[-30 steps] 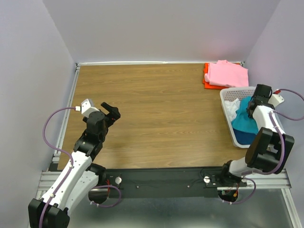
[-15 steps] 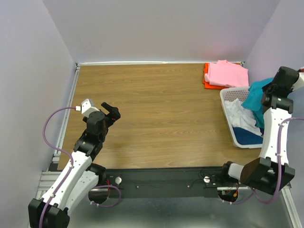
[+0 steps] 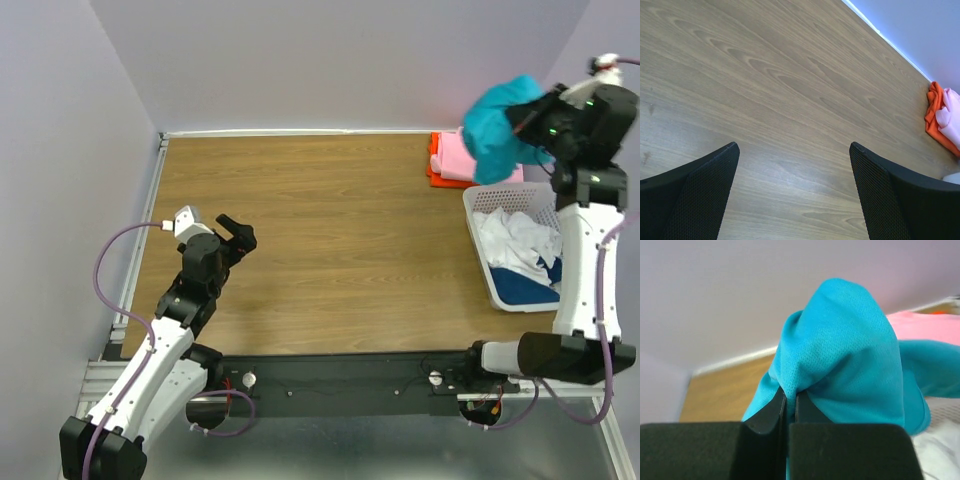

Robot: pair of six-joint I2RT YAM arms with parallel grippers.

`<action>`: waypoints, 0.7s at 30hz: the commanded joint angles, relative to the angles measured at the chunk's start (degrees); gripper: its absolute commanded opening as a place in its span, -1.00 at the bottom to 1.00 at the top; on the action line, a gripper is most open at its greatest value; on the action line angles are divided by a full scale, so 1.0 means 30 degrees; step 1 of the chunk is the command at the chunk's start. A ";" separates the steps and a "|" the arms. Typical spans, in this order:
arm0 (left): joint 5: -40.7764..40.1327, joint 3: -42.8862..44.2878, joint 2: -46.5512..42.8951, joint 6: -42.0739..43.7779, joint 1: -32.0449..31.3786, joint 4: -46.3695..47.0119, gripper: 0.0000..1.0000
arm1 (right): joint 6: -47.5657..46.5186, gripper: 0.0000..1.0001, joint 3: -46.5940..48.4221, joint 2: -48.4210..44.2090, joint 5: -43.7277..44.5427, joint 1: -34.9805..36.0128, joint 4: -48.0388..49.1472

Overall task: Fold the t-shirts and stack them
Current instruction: Move the tshirt to the center of the board

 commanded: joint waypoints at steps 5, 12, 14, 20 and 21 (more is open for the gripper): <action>0.1089 0.0259 0.0345 -0.0435 0.0073 -0.0099 0.97 | -0.3940 -0.99 0.4057 0.5153 -0.4480 0.9009 0.0138; 0.0476 0.0523 -0.0738 -0.1577 0.0073 -0.2674 0.97 | -0.9883 -0.78 0.1440 0.7156 -0.6684 1.3148 -0.0478; 0.0242 0.0378 -0.1525 -0.1928 0.0073 -0.3116 0.97 | -1.0477 -0.08 -0.0414 0.6656 -0.3076 1.3118 -0.0391; -0.0401 -0.0384 -0.3024 -0.2720 0.0073 -0.3380 0.97 | -0.7055 1.00 -0.3580 0.6654 0.9717 1.3089 -0.0390; -0.0491 -0.0444 -0.3025 -0.2722 0.0073 -0.3498 0.97 | -0.6499 1.00 -0.3934 0.6480 1.0277 1.3089 -0.0390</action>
